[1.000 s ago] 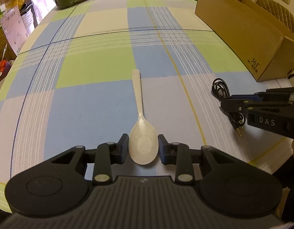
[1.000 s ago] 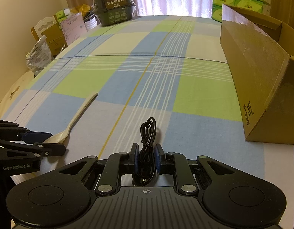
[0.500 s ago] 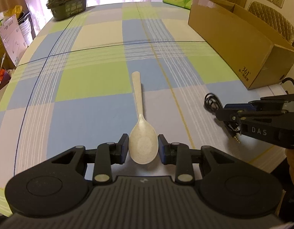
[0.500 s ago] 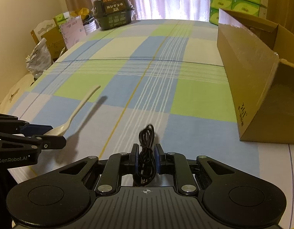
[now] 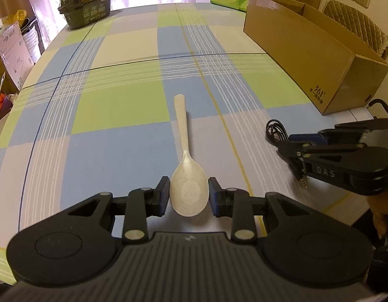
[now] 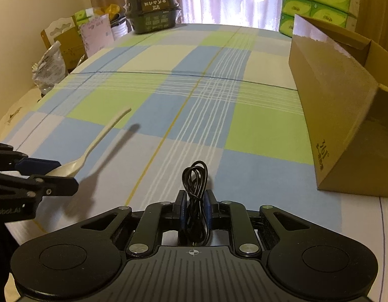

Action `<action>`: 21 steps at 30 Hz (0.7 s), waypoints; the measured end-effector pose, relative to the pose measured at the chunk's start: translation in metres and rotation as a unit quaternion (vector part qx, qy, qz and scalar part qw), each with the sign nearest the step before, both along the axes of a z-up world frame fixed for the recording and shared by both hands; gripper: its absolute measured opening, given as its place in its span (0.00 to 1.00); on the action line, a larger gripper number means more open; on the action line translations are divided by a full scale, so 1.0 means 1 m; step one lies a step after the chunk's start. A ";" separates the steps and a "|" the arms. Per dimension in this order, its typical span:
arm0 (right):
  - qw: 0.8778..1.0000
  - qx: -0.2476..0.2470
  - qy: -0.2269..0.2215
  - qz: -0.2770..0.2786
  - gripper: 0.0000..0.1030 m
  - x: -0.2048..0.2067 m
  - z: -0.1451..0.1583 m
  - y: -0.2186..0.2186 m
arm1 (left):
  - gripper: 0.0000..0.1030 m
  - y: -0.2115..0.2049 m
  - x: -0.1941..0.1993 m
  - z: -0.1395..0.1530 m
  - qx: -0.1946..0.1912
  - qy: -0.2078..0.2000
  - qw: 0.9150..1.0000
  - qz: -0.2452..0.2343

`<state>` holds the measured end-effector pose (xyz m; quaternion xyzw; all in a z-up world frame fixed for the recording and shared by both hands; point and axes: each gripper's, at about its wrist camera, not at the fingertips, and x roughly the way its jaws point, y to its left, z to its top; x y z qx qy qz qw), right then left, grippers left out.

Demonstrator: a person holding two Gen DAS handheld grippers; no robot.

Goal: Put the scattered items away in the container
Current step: 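Carry the spoon and cable over the cardboard box with both tools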

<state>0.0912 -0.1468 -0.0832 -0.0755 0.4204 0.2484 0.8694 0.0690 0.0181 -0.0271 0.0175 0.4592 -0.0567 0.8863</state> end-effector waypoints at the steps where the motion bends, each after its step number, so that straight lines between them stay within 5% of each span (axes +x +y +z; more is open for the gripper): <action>1: 1.000 -0.001 -0.001 0.001 0.19 0.001 -0.001 0.001 | 0.26 0.000 0.000 0.000 0.000 0.000 1.000 0.000; 21: 0.999 0.011 -0.036 -0.003 0.15 -0.011 0.027 -0.007 | 0.26 -0.008 -0.001 0.016 0.005 -0.021 1.000 -0.017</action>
